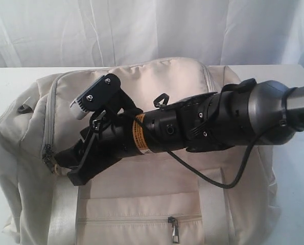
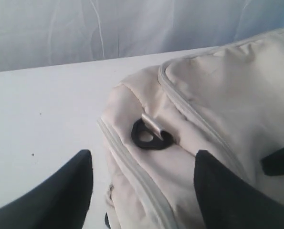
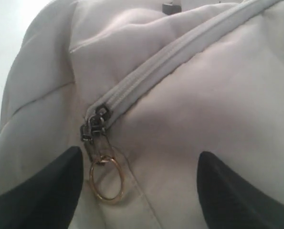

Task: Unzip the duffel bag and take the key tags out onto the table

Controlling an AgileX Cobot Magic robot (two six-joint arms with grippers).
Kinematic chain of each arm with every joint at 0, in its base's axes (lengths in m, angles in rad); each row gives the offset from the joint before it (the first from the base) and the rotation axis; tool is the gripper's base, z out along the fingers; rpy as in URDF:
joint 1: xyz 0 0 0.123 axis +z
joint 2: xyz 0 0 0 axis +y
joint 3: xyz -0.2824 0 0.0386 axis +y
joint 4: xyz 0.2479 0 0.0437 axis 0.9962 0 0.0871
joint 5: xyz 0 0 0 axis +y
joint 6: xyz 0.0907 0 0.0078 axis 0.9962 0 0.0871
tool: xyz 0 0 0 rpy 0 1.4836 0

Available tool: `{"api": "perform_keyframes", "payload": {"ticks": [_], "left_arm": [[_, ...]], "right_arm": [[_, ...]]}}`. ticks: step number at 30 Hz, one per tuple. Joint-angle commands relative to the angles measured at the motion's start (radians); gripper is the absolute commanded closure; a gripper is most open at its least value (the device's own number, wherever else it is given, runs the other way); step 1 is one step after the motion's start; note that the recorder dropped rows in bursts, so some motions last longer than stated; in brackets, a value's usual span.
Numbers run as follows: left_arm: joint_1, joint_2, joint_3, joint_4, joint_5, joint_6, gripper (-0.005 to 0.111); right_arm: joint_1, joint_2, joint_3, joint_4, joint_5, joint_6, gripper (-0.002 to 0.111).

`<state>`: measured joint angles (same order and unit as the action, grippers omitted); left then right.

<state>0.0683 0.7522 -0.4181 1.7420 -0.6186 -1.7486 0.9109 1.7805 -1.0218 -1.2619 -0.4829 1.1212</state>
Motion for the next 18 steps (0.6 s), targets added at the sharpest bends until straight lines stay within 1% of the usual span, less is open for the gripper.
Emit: {"api": "perform_keyframes", "payload": {"ticks": [1,5,10,12,18], "left_arm": [[0.000,-0.006,0.074,0.002,-0.005,-0.012,0.043],[0.000,-0.006,0.116,0.002,-0.067,-0.012,0.043],[0.000,-0.006,0.119,0.002,-0.042,-0.028,0.043],[0.000,-0.006,0.119,0.002,-0.040,-0.035,0.043],[0.000,-0.006,0.125,0.002,-0.042,-0.044,0.043]], "right_arm": [[0.015,0.016,-0.005,-0.009,0.006,-0.012,0.045],[0.015,0.016,-0.005,-0.034,-0.015,0.005,0.046],[0.025,0.016,-0.003,-0.095,-0.011,0.011,0.060],[0.031,0.023,-0.003,-0.105,-0.012,0.011,0.063],[0.046,0.048,-0.003,-0.110,-0.010,0.011,0.063]]}}
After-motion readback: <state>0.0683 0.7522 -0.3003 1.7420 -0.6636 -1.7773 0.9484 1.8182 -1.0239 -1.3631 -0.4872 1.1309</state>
